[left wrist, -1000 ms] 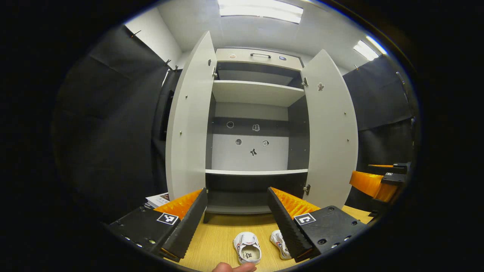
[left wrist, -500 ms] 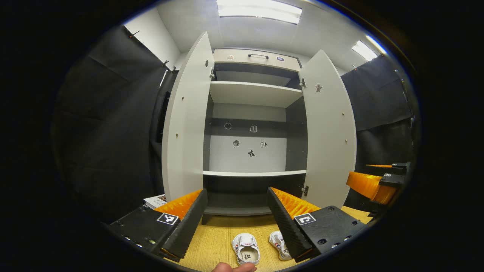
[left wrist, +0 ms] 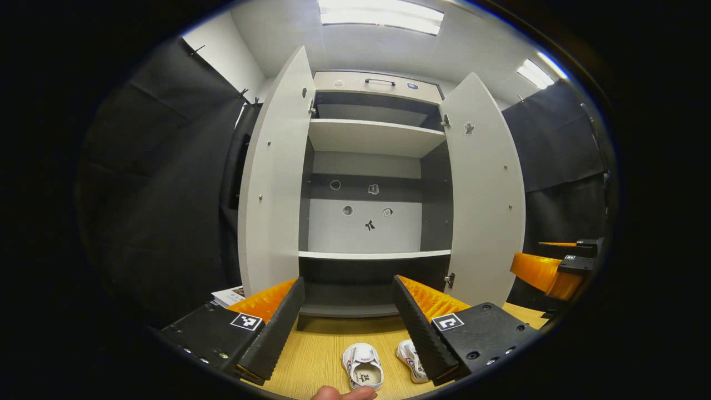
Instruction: Grab one shoe with the right hand and put it into the shoe cabinet, grab the other shoe with the left hand and put it into the shoe cabinet; then close the right door with the right hand and the left door with the left hand.
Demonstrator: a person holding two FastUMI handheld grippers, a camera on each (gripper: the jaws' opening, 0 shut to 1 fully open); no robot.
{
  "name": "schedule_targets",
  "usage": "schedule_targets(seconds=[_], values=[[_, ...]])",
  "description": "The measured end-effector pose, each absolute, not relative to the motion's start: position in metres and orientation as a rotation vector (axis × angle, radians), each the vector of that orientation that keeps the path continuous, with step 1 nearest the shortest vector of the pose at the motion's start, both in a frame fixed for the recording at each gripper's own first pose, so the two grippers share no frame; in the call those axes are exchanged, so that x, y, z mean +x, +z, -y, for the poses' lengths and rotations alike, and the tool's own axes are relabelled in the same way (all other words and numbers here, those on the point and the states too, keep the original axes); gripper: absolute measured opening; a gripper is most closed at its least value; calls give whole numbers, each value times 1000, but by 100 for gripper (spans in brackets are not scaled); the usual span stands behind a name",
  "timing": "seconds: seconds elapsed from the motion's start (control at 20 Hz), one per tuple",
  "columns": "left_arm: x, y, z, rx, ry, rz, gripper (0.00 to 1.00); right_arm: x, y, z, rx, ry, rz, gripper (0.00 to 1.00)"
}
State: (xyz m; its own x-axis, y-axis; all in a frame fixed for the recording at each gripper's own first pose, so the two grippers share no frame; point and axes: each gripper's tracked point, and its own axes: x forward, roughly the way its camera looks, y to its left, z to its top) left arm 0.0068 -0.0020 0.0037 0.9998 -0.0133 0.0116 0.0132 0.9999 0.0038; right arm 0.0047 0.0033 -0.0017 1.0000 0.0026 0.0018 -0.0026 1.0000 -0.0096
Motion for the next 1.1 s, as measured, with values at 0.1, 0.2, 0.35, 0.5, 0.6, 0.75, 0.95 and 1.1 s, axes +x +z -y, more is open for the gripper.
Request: schedule_targets(seconds=[0.1,0.2,0.35,0.5,0.6,0.75,0.95,1.1], values=[[9,4,1,5,-13,12,95,7,-10,-5,-11,7,-20,98],[7,4,0,6,-12,11,95,10,-21,-9,-6,16,-45,98],[5,5,-2,-4,-14,11,95,19,-44,-19,-6,46,-103,95],[3,3,-9,9,4,5,95,29,-78,-32,-23,82,-169,99],[3,1,-14,10,14,0,95,36,-105,-42,-37,115,-228,95],[2,-4,-24,6,32,-13,95,42,-149,-60,-53,175,-324,96],[3,-15,-35,-9,48,-39,95,48,-213,-70,-69,215,-459,87],[5,-25,-41,-17,58,-63,95,54,-262,-76,-43,232,-583,85]])
